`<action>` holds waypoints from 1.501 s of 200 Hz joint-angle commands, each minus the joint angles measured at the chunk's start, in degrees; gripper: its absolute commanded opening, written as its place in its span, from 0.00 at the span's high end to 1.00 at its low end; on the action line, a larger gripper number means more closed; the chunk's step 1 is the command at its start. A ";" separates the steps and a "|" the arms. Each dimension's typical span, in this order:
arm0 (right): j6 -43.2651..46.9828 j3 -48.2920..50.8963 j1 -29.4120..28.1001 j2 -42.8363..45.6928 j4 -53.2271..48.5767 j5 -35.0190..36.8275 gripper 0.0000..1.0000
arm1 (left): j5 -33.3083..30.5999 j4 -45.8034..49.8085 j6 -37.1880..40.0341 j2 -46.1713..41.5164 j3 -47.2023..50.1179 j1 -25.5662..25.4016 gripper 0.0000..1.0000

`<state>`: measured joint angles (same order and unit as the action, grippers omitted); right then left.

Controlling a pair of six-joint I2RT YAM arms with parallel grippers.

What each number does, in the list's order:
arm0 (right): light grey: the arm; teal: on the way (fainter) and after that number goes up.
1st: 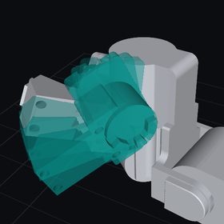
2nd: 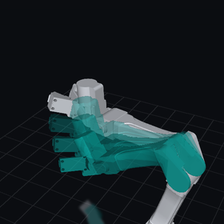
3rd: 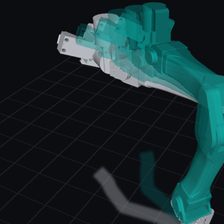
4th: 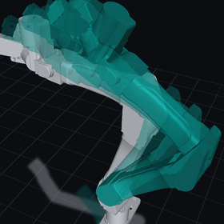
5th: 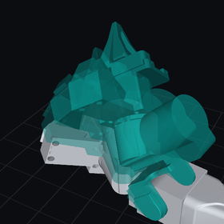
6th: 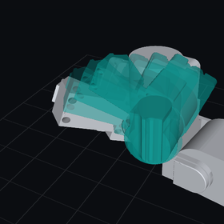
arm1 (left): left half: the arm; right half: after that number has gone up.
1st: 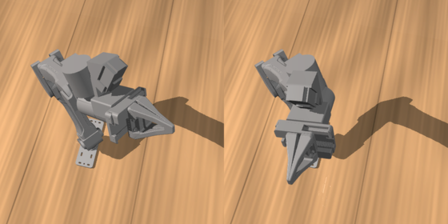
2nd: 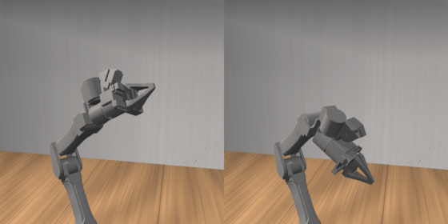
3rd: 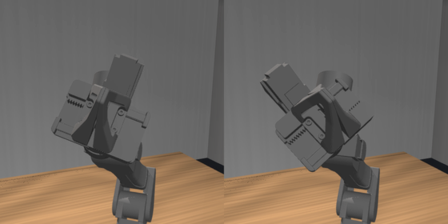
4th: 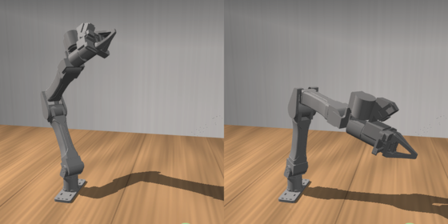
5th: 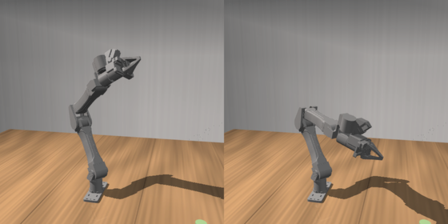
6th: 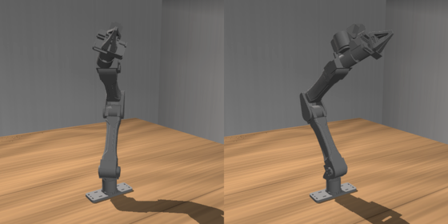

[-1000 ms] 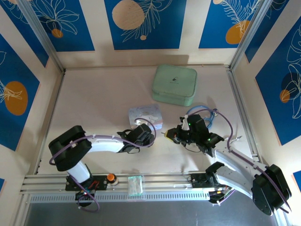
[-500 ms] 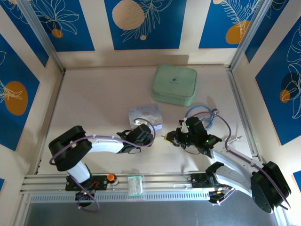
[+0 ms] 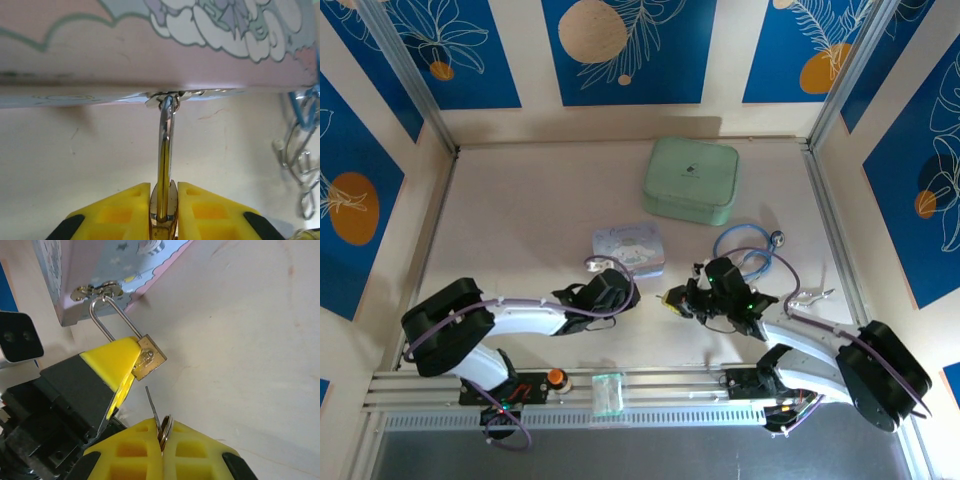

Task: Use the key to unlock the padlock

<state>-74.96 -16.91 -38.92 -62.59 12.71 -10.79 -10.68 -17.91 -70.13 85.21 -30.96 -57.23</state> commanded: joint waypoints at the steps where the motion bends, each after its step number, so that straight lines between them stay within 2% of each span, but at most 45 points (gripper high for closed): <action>1: -4.59 0.67 -2.65 -1.46 6.91 3.84 1.00 | 0.93 -6.66 -6.89 -1.26 1.69 0.28 0.84; 36: -6.50 2.20 -4.74 -4.03 12.54 5.83 1.00 | 1.04 -10.07 -13.34 -1.45 3.16 0.29 0.91; 57: -11.96 6.24 -4.30 -7.81 24.24 4.94 1.00 | -0.96 -14.71 -20.23 -1.80 5.90 0.28 0.92; 77: -13.68 7.24 -3.53 -11.94 31.88 2.77 1.00 | -3.08 -18.54 -22.55 -2.02 7.22 0.28 0.94; 123: -14.07 6.54 -3.98 -13.35 33.86 2.87 1.00 | -5.05 -18.80 -26.20 -2.96 7.71 0.28 0.97; 140: -14.94 6.61 -3.69 -13.89 35.47 2.41 1.00 | -5.48 -20.53 -28.53 -2.70 8.28 0.19 1.00; 175: -16.34 5.57 -3.88 -15.32 37.39 2.19 1.00 | -6.67 -24.16 -31.50 -2.59 9.40 0.13 1.00; 253: -17.14 4.16 -3.88 -18.30 40.27 1.56 1.00 | -7.26 -27.94 -33.23 -2.13 9.69 0.10 1.00; 300: -17.44 4.73 -4.01 -18.42 40.29 2.50 1.00 | -7.85 -27.09 -33.48 -2.41 9.52 0.19 1.00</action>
<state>-91.85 -12.05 -42.74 -80.93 52.05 -8.36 -16.36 -40.38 -103.24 83.72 -21.37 -57.23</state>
